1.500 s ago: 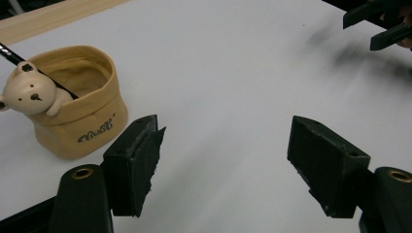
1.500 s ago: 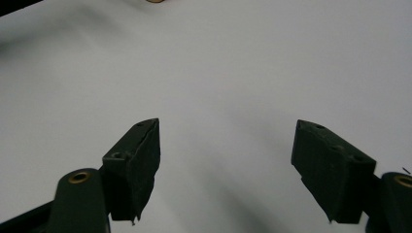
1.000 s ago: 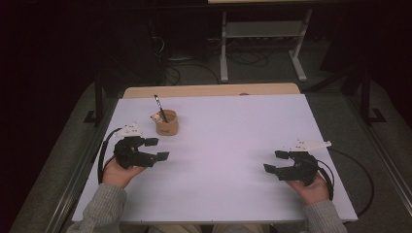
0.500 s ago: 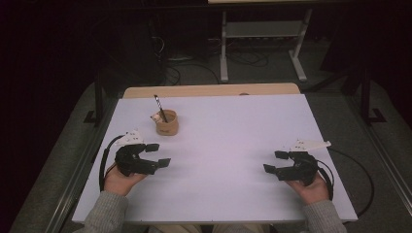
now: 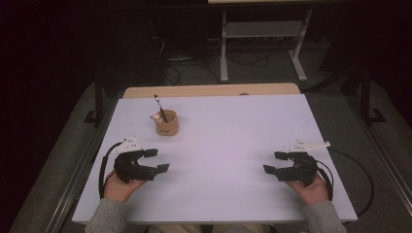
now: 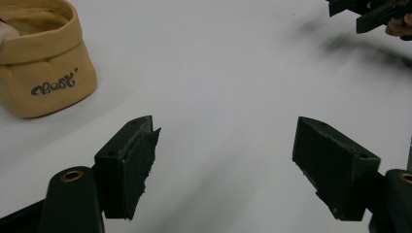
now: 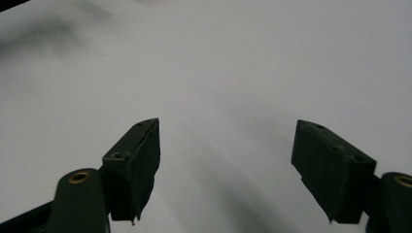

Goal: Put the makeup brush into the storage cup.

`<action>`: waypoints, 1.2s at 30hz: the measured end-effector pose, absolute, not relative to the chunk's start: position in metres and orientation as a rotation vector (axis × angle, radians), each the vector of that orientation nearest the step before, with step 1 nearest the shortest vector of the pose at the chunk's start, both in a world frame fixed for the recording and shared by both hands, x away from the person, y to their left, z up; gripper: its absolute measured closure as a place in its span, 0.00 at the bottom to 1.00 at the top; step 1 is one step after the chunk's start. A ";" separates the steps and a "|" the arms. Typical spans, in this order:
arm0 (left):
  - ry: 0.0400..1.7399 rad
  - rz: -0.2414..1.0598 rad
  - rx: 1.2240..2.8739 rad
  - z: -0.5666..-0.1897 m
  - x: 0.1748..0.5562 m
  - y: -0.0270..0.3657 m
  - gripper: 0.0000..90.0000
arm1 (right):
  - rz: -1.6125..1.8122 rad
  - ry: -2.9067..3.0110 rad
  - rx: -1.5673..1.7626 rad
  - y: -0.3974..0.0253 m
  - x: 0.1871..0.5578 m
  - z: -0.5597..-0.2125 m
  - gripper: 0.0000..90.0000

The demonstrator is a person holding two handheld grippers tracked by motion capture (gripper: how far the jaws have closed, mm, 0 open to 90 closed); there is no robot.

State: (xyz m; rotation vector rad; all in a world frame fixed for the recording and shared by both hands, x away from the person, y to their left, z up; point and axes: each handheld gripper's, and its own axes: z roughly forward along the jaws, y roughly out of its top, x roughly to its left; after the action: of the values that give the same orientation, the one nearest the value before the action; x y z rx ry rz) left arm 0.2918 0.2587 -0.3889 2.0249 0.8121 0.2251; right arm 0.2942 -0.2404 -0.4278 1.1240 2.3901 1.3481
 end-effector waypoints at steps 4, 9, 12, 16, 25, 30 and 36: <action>0.809 0.238 2.024 -0.393 0.288 0.260 0.25 | 1.345 2.393 1.122 -0.240 0.294 -0.428 0.28; 0.812 0.236 2.031 -0.398 0.286 0.260 0.25 | 1.341 2.395 1.124 -0.240 0.294 -0.429 0.28; 0.813 0.235 2.039 -0.400 0.285 0.261 0.25 | 1.339 2.394 1.124 -0.240 0.294 -0.429 0.28; 0.817 0.230 2.042 -0.403 0.283 0.262 0.25 | 1.338 2.397 1.125 -0.240 0.294 -0.430 0.27; 0.820 0.237 2.045 -0.409 0.280 0.262 0.24 | 1.338 2.399 1.126 -0.240 0.294 -0.430 0.27; 0.830 0.232 2.036 -0.412 0.277 0.266 0.24 | 1.339 2.398 1.123 -0.240 0.293 -0.429 0.27; 0.823 0.253 2.036 -0.412 0.276 0.266 0.24 | 1.343 2.391 1.126 -0.243 0.292 -0.429 0.27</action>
State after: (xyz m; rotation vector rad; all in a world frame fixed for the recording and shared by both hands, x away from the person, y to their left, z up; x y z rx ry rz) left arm 0.2761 0.2662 -0.4120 2.0355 0.8228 0.2533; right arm 0.2921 -0.2427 -0.4294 1.1261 2.3912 1.3433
